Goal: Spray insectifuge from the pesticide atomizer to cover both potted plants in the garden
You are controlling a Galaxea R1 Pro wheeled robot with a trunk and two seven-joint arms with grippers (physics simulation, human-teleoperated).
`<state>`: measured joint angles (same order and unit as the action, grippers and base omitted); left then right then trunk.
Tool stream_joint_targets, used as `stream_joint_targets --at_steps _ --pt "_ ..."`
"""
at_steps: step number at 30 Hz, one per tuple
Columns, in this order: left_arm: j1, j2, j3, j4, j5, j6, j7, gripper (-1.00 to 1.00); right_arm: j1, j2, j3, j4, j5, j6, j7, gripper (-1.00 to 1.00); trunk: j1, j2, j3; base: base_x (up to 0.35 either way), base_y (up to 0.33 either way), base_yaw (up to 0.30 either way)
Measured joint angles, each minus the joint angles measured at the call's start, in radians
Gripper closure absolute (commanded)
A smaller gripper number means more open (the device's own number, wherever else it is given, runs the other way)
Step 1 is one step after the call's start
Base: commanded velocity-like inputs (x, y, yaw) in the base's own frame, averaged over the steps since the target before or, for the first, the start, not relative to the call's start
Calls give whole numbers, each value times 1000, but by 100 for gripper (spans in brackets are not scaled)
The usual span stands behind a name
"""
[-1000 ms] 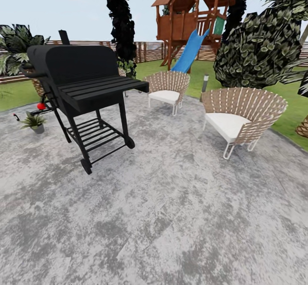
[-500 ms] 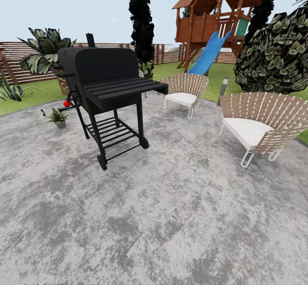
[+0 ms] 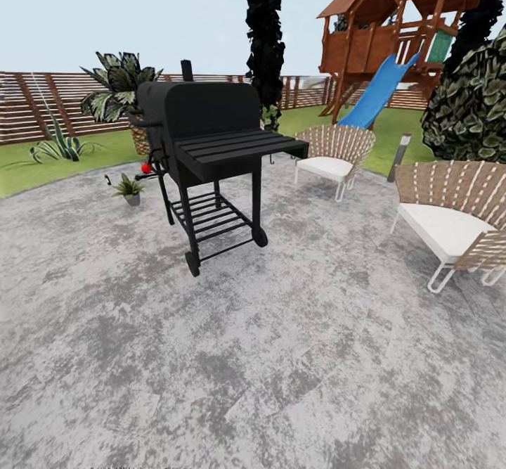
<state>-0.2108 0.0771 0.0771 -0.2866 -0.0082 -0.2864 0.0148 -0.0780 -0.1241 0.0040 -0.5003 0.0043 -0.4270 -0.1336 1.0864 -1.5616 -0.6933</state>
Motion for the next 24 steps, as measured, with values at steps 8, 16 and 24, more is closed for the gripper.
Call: stream_joint_targets --at_steps 8,16,24 --pt "0 0 0 0 1 0 0 -100 0 0 0 0 0 0 0 -100 0 0 6 0 0 252" --pt "0 0 0 0 0 0 0 -100 0 0 0 0 0 0 0 -100 0 0 12 0 0 252" --pt "0 1 0 0 2 0 0 -100 0 0 -1 0 0 0 0 -100 0 0 17 0 0 259"
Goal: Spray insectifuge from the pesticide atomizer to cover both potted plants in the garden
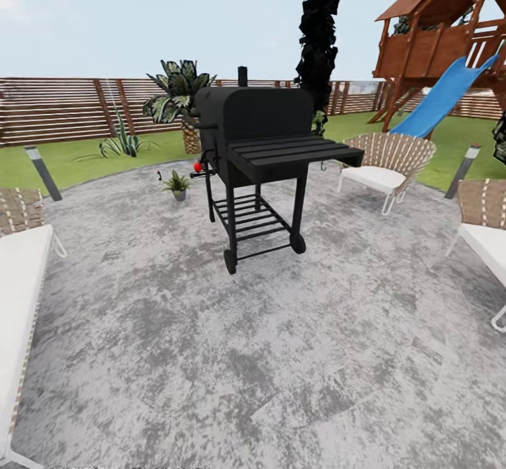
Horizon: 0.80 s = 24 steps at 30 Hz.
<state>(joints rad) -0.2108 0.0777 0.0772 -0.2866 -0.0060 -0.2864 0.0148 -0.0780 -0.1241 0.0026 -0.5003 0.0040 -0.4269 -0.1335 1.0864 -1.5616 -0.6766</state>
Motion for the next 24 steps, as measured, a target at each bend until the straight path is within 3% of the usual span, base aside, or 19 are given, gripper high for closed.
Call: stream_joint_targets --at_steps 14,24 --pt "0 1 1 0 3 0 0 -100 0 0 1 0 1 -1 0 -100 0 0 13 0 0 226" --pt "0 2 3 0 6 1 2 -100 0 0 2 1 3 0 2 -100 38 -70 -7 0 0 214"
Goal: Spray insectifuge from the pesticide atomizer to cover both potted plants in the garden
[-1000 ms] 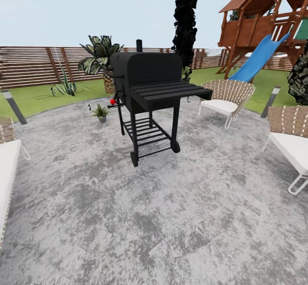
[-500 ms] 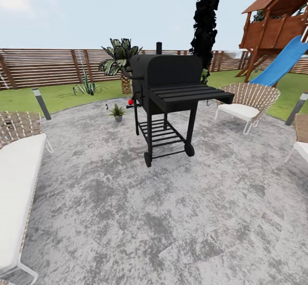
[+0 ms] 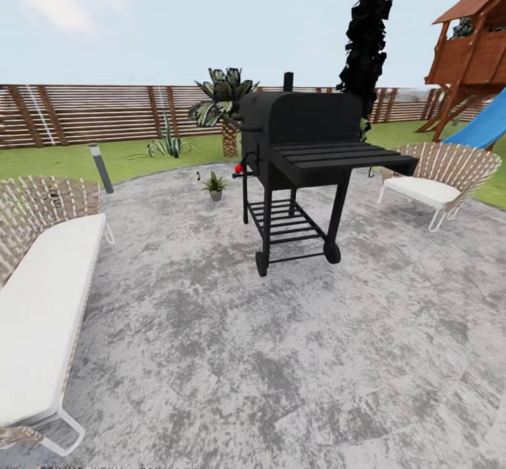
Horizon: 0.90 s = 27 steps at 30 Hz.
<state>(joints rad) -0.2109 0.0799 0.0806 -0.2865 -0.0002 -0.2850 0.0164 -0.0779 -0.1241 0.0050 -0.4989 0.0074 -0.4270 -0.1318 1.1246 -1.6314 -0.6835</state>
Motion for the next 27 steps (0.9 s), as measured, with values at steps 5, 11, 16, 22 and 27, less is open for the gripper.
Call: stream_joint_targets --at_steps 5,11,16,22,27 --pt "0 -1 0 0 2 0 0 -100 0 0 0 2 28 -1 0 -100 19 -35 -10 0 0 214" --pt "0 -1 0 0 2 0 0 -100 0 0 -1 23 30 -1 0 -100 42 -77 -23 0 0 214" --pt "0 -1 0 0 2 0 0 -100 0 0 -1 24 30 -1 0 -100 61 -112 -33 0 0 216" --pt "0 -1 0 0 2 0 0 -100 0 0 -1 24 31 0 2 -100 84 -154 -48 0 0 200" --pt "0 -1 0 0 2 0 0 -100 0 0 -3 24 29 -1 1 -100 104 -189 -64 0 0 31"
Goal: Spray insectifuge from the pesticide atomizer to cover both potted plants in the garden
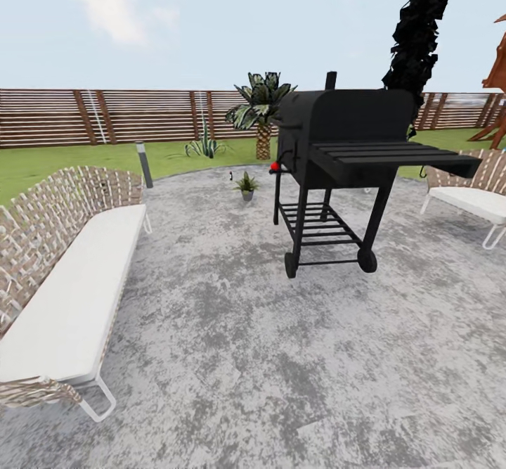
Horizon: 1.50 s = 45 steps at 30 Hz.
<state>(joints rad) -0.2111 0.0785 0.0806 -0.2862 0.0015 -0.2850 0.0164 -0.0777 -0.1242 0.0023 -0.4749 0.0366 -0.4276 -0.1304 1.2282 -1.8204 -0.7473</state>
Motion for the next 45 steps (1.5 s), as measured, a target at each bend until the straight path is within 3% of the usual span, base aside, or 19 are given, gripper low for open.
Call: stream_joint_targets --at_steps 15,33,45 --pt "0 0 0 0 0 0 0 -100 0 0 1 -4 0 -1 3 -100 58 -105 -48 0 0 8" --pt "0 -1 0 0 0 0 0 -100 0 0 2 -1 1 -1 2 -100 127 -231 -126 0 0 139" --pt "0 -2 0 0 0 0 0 -100 0 0 2 -1 1 -1 2 -100 173 -315 -167 0 0 10"
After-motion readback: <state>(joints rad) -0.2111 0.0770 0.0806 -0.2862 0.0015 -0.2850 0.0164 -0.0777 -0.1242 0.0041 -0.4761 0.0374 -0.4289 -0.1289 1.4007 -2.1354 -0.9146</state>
